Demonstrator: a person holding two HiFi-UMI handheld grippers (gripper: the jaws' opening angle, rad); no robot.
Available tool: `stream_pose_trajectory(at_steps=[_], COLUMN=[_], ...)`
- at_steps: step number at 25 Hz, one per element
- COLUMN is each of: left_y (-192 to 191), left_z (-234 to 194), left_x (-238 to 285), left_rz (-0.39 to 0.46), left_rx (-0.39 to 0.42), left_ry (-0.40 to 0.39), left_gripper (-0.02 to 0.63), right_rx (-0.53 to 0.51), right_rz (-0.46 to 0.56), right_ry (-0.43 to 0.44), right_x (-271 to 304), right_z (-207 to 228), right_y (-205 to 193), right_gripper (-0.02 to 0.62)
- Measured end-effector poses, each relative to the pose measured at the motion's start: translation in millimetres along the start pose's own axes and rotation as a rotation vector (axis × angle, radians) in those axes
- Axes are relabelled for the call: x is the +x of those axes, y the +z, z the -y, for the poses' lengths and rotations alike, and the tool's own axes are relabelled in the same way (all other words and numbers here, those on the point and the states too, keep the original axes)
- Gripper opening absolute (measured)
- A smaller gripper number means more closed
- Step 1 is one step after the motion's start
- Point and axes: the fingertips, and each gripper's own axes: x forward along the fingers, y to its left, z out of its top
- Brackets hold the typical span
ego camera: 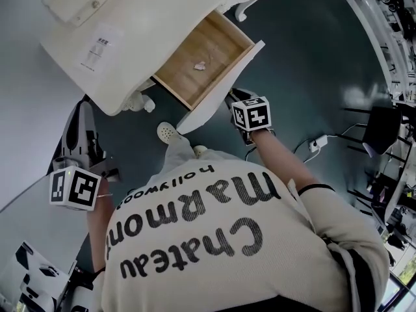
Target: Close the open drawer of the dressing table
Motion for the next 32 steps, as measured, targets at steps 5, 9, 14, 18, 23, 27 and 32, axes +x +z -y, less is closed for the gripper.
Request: stream_pose_trajectory(at_steps=[5,9,14,18,23,27,32], left_y=[7,14,29,41,59,66,70], left_z=[-14,-26,-41,-49,-55,-56,-56], left_x=[13,21,29,34,39,40,38], left_rz=[-0.005,-0.013,-0.004,0.016,0.037,0.051,0.055], left_rx=[-0.005,0.004,0.015,0.028,0.044,0.054,0.061], left_ry=[-0.005,-0.010,-0.014,-0.025,-0.044,-0.055,-0.064], left_gripper=[0.006,0.006,0.006,0.006,0.006,0.006,0.006], right_rx=[-0.010,-0.001,0.015,0.021,0.039,0.050,0.051], right_rz=[-0.017,-0.030,-0.056,-0.062,-0.065,-0.068,-0.070], right_ry=[-0.012,-0.020,-0.034,-0.036,-0.037,-0.039,-0.042], right_x=[6,13,21,26,31,34,36], right_z=[-5,-9,-13,-17,-20,-23,-25], right_y=[9,17,26,32,38,43,50], right_gripper=[0.133,0.132,0.130,0.130,0.130,0.129,0.129])
